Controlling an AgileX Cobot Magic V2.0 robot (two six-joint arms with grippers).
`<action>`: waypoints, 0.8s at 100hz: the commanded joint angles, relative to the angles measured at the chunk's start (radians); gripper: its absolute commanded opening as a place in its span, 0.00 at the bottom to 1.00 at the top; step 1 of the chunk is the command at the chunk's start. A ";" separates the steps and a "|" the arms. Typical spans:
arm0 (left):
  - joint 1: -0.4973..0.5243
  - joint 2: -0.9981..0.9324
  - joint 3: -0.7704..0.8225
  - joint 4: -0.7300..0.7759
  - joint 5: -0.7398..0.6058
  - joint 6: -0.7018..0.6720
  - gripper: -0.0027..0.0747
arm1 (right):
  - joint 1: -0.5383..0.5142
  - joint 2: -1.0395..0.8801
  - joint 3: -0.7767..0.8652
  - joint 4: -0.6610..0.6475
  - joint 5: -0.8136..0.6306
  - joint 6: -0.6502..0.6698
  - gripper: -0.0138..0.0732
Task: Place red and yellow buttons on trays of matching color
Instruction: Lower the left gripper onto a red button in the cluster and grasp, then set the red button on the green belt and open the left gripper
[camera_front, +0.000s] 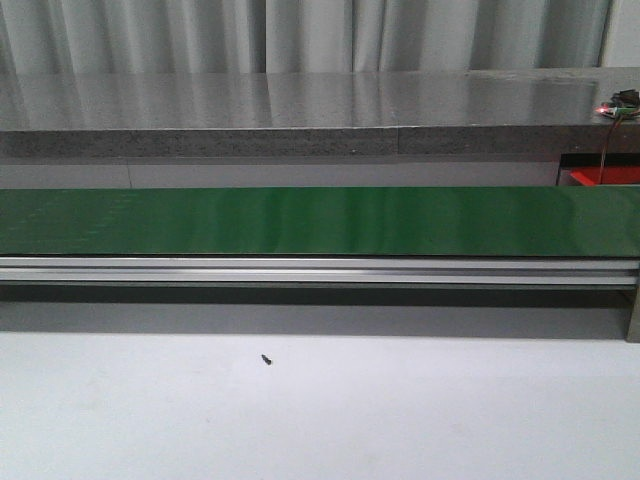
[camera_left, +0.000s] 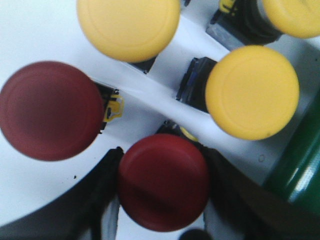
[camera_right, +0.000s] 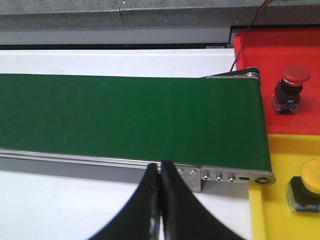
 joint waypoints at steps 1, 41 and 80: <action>-0.002 -0.079 -0.034 -0.012 -0.017 0.002 0.16 | 0.002 0.000 -0.027 -0.005 -0.068 -0.004 0.08; -0.009 -0.316 -0.027 -0.001 0.035 0.002 0.16 | 0.002 0.000 -0.027 -0.005 -0.070 -0.004 0.08; -0.171 -0.386 -0.021 0.008 0.033 0.004 0.16 | 0.002 0.000 -0.027 -0.005 -0.071 -0.004 0.08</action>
